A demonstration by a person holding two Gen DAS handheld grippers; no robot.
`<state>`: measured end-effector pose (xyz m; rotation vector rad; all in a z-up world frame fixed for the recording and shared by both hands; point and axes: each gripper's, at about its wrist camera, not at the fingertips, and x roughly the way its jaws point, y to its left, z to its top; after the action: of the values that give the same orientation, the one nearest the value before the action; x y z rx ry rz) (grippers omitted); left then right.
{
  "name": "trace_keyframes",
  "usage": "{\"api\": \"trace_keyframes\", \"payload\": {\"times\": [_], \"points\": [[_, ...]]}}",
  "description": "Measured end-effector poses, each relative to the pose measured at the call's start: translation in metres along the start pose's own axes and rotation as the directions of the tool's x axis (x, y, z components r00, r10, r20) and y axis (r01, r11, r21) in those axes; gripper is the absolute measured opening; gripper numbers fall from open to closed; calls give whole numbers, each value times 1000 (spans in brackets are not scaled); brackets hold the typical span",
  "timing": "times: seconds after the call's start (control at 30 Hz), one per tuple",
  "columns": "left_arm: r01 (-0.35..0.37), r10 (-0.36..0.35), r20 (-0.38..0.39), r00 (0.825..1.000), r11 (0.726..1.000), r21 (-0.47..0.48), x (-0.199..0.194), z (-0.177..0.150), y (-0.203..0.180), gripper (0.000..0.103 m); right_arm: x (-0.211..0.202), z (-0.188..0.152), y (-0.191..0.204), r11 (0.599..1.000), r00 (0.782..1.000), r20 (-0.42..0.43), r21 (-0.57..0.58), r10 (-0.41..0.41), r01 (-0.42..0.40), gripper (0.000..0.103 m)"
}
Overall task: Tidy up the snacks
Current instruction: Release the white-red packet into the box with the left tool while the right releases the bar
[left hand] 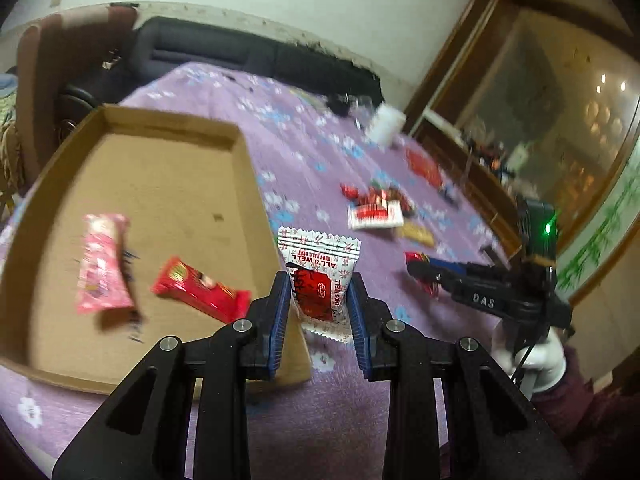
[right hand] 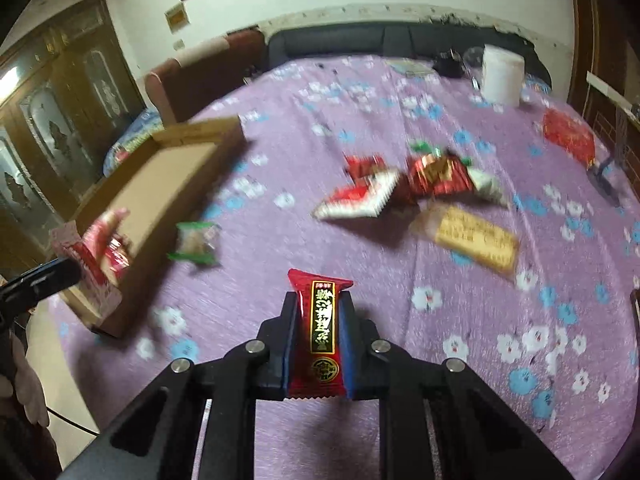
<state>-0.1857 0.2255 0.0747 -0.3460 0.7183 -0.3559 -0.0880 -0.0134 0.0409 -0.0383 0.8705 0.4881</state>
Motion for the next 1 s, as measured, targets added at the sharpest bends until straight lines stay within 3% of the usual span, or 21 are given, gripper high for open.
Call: {"api": "trace_keyframes", "payload": {"times": [0.27, 0.53, 0.7, 0.8, 0.83, 0.87, 0.9, 1.0], "points": [[-88, 95, 80, 992, 992, -89, -23, 10, 45, 28, -8, 31, 42, 993, 994, 21, -66, 103, -101, 21], [-218, 228, 39, 973, 961, -167, -25, 5, 89, 28, 28, 55, 114, 962, 974, -74, -159, 214, -223, 21], [-234, 249, 35, 968, 941, -243, -32, 0, 112, 32, 64, 65, 153, 947, 961, -144, -190, 236, -261, 21], [-199, 222, 56, 973, 941, -273, -40, 0, 120, 32, 86, 69, 168, 946, 959, -170, -192, 229, -260, 22], [-203, 228, 61, 972, 940, -274, -44, -1, 121, 37, 93, 70, 172, 947, 958, -175, -193, 225, -257, 23], [-210, 236, 65, 969, 938, -277, -47, -1, 122, 53, 99, 71, 175, 948, 958, -181, -189, 224, -257, 23], [-208, 237, 71, 969, 936, -283, -48, -2, 123, 60, 103, 73, 176, 949, 956, -184, -178, 226, -259, 23], [-183, 221, 96, 971, 935, -302, -55, -3, 124, 63, 107, 75, 174, 949, 949, -186, -142, 255, -282, 34]]}}
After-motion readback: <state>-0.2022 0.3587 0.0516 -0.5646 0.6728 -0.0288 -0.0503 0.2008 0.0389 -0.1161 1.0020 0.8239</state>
